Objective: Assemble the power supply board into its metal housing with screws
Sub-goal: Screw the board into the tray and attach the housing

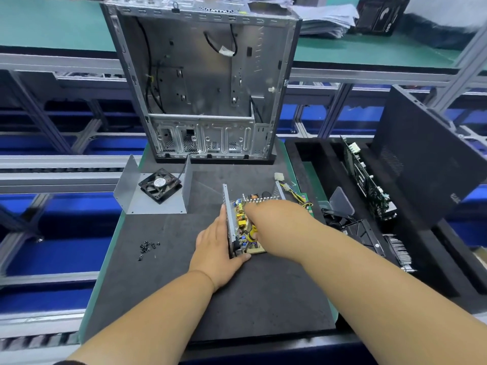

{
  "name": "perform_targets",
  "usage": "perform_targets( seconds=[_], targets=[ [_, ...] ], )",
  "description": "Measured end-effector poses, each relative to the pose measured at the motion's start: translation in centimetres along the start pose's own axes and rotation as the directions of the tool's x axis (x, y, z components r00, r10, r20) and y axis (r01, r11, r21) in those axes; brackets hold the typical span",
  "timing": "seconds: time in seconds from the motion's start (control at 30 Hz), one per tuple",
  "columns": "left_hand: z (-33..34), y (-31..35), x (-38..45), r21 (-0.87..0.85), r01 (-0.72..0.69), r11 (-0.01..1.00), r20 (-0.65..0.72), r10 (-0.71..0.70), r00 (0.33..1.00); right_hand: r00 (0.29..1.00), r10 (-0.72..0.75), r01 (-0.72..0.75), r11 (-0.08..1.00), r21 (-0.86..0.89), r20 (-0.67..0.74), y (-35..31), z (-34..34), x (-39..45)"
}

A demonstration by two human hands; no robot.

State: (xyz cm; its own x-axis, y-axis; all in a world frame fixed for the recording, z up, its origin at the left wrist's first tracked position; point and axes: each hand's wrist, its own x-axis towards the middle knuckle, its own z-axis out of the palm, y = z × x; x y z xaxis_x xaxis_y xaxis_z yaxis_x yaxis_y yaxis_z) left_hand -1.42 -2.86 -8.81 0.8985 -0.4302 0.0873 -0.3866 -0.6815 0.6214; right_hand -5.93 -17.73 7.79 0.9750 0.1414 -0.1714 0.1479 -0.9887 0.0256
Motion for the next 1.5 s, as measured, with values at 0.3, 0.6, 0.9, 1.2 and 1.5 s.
perform_targets(
  seconds=[0.3,0.6,0.9,1.2,1.5],
  targets=[
    [0.2,-0.2,0.1,0.023,-0.006,1.0,0.018,0.005,1.0,0.994,0.108,-0.108,0.994,-0.005,-0.029,-0.2,0.2,1.5],
    [-0.1,-0.1,0.2,-0.009,-0.024,1.0,0.003,0.024,1.0,1.0,0.013,-0.01,0.992,0.127,-0.024,-0.2,0.2,0.9],
    [-0.1,-0.1,0.1,-0.037,0.033,0.999,-0.01,-0.033,0.999,0.999,-0.038,0.04,0.997,0.069,-0.034,0.3,-0.3,1.2],
    [-0.1,-0.1,0.0,-0.022,0.011,1.0,-0.016,-0.012,1.0,0.986,0.155,-0.163,0.979,-0.123,-0.068,-0.7,0.4,2.5],
    [-0.3,0.2,-0.1,-0.021,-0.023,1.0,-0.012,0.022,1.0,0.982,0.163,-0.157,0.985,0.063,-0.092,-0.9,0.5,1.4]
  ],
)
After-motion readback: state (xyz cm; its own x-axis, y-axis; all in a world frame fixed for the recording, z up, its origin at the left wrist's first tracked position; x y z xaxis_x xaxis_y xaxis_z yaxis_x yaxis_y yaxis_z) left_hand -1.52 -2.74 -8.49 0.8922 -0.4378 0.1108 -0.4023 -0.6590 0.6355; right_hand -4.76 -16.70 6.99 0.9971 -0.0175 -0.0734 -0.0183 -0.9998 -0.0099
